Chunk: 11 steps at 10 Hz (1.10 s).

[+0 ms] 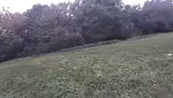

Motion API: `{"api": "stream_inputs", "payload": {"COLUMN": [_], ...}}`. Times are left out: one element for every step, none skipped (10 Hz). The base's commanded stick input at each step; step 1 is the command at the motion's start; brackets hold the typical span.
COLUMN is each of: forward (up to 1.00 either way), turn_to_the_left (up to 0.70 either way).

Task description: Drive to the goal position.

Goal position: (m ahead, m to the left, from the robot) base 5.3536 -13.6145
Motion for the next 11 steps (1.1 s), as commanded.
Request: {"api": "stream_inputs", "payload": {"forward": [0.6,0.6,0.6,0.6,0.6,0.6,0.6,0.6,0.6,0.6,0.6], "turn_to_the_left": [-0.15,-0.15,-0.15,-0.15,-0.15,-0.15,-0.15,-0.15,-0.15,-0.15,-0.15]}}
